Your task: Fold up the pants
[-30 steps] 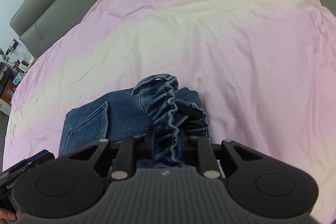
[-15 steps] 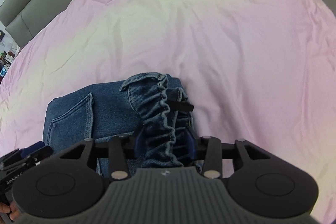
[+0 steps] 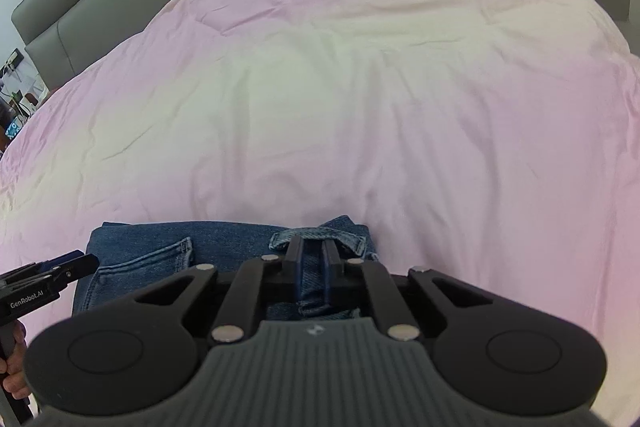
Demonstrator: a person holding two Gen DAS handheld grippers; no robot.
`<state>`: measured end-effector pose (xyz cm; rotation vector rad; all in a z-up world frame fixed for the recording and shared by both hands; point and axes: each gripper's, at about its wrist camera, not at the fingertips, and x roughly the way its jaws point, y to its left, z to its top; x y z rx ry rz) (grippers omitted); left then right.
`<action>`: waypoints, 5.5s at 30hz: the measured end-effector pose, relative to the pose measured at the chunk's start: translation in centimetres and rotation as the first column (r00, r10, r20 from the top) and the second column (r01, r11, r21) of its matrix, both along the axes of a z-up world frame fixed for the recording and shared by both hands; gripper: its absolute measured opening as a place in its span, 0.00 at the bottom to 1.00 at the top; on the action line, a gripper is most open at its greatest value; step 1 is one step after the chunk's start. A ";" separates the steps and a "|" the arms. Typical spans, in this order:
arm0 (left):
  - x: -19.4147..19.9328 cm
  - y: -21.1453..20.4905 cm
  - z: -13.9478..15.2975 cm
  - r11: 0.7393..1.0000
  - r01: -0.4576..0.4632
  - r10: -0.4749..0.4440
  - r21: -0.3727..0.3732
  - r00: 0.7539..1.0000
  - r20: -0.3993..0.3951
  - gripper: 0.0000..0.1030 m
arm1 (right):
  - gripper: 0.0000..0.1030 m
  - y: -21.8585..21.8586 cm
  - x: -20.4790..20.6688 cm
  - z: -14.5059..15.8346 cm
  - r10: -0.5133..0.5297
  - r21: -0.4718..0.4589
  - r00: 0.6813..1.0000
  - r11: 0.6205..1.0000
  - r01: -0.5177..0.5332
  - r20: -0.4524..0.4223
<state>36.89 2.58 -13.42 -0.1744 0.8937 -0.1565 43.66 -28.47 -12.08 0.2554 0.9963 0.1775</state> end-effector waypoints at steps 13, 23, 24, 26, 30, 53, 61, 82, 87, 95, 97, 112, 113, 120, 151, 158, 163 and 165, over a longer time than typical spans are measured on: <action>-9.3 -0.1 5.7 0.998 0.020 -0.026 0.066 0.995 0.097 0.54 | 0.10 1.9 -10.4 4.9 0.135 -0.114 0.970 0.987 -0.114 0.202; -20.8 -3.5 5.0 0.955 0.196 -0.214 0.222 0.975 0.057 0.75 | 0.02 0.5 -15.8 0.8 0.127 -0.067 0.978 0.991 -0.117 0.168; -21.2 -3.9 4.3 0.946 0.207 -0.224 0.250 0.973 0.045 0.77 | 0.00 0.3 -15.7 0.4 0.124 -0.069 0.979 0.991 -0.114 0.159; -21.5 -4.6 2.9 0.934 0.211 -0.225 0.289 0.974 0.017 0.77 | 0.00 -0.2 -15.1 -0.6 0.099 -0.041 0.986 0.995 -0.094 0.136; -20.9 -5.1 0.8 0.937 0.169 -0.181 0.306 0.983 0.013 0.60 | 0.00 -0.8 -14.4 -1.0 0.051 0.030 0.994 0.998 -0.054 0.093; -21.5 -4.2 -2.2 0.692 0.465 -0.472 0.552 0.870 -0.141 0.12 | 0.00 -0.4 -13.6 -3.2 0.122 -0.007 0.992 0.993 -0.121 0.034; -20.1 -0.8 3.4 0.855 0.392 -0.400 0.340 0.915 -0.051 0.32 | 0.00 0.4 -13.8 -0.4 0.112 -0.037 0.993 0.993 -0.111 0.027; -8.6 -0.8 4.5 0.989 0.121 -0.114 0.083 0.990 -0.079 0.70 | 0.68 -5.9 -9.6 0.0 0.063 0.147 0.989 0.988 -0.043 -0.134; -6.6 0.5 2.1 0.997 0.079 -0.076 0.025 0.990 -0.119 0.76 | 0.72 -6.4 -7.2 -1.7 0.096 0.201 0.983 0.978 -0.064 -0.154; -5.4 5.2 -3.3 0.953 -0.064 -0.003 -0.295 0.975 -0.223 0.91 | 0.79 -8.2 -4.6 -6.6 0.109 0.366 0.951 0.931 0.005 -0.290; -5.2 5.7 -3.8 0.941 -0.067 -0.011 -0.331 0.973 -0.229 0.91 | 0.79 -8.7 -4.3 -7.7 0.114 0.419 0.947 0.907 0.025 -0.302; -6.4 5.6 -4.0 0.892 -0.162 0.059 -0.422 0.967 -0.247 0.51 | 0.52 -6.7 -4.2 -7.7 0.144 0.436 0.967 0.899 -0.038 -0.212; -6.7 5.3 -3.7 0.899 -0.167 0.075 -0.405 0.969 -0.235 0.49 | 0.51 -6.4 -4.3 -7.3 0.138 0.423 0.969 0.905 -0.039 -0.206; -9.3 5.5 -1.7 0.893 -0.201 0.127 -0.402 0.971 -0.202 0.41 | 0.47 -4.8 -5.4 -3.9 0.127 0.330 0.973 0.942 -0.057 -0.194; -15.3 11.0 4.3 0.908 -0.189 0.137 -0.374 0.978 -0.159 0.35 | 0.43 0.6 -13.6 0.9 0.152 0.374 0.969 0.925 -0.070 -0.195; -18.0 17.0 8.2 0.922 -0.211 0.197 -0.326 0.978 -0.075 0.35 | 0.42 7.1 -14.5 3.3 0.220 0.439 0.966 0.887 -0.139 -0.138; -19.4 22.3 8.9 0.922 -0.234 0.224 -0.308 0.972 -0.067 0.35 | 0.42 13.0 -14.9 3.9 0.270 0.468 0.956 0.864 -0.189 -0.112; -19.5 24.1 8.9 0.925 -0.241 0.230 -0.295 0.971 -0.072 0.35 | 0.42 15.5 -15.1 3.7 0.287 0.481 0.952 0.853 -0.202 -0.109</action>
